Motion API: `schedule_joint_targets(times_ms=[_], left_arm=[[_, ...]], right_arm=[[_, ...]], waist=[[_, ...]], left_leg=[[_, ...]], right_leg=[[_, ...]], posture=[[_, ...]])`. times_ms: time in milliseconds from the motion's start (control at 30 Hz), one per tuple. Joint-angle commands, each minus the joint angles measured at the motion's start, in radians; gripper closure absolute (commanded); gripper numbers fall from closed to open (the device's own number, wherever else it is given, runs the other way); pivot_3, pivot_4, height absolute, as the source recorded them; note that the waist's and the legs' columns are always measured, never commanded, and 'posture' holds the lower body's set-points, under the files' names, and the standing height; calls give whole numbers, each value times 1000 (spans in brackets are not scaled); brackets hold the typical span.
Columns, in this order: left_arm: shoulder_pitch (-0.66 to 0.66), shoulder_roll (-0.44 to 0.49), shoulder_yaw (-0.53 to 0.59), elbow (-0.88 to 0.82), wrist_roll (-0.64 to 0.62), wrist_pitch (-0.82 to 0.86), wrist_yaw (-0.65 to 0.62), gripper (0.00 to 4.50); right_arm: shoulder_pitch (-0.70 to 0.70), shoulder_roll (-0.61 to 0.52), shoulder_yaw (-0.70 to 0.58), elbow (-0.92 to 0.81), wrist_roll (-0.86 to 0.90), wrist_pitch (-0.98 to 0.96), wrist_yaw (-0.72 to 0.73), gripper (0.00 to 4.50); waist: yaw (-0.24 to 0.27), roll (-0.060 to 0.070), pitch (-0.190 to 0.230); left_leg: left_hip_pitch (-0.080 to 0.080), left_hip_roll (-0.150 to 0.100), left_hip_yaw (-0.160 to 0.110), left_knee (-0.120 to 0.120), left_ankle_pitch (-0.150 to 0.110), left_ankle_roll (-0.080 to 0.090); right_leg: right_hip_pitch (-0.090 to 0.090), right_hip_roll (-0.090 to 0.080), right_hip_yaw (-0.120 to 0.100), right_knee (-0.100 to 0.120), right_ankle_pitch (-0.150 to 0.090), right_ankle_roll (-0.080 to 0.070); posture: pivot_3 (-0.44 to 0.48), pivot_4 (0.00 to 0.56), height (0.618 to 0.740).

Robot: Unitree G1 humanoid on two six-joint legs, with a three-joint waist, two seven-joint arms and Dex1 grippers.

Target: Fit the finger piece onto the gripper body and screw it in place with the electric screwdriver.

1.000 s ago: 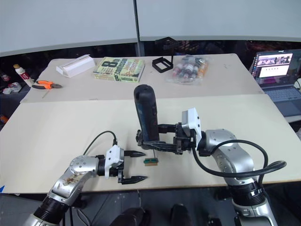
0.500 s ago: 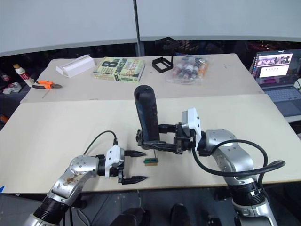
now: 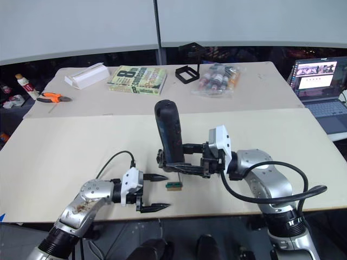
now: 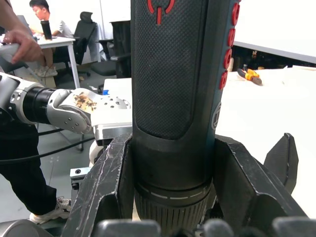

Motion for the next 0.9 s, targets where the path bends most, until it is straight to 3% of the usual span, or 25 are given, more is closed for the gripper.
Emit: schedule_joint_targets(times_ms=[33, 900], left_arm=[[0, -1, 6, -7, -4, -26, -2, 0], [-21, -23, 1, 12, -5, -25, 11, 0]], right_arm=[[-8, -1, -18, -27, 18, -28, 2, 2637], [-1, 2, -10, -32, 15, -29, 2, 2637]], waist=[[0, 0, 0], [0, 0, 0]], left_leg=[[0, 0, 0, 0, 0, 0], [0, 0, 0, 0, 0, 0]], right_leg=[[0, 0, 0, 0, 0, 0], [0, 0, 0, 0, 0, 0]], posture=[[0, 150, 740], [0, 150, 740]])
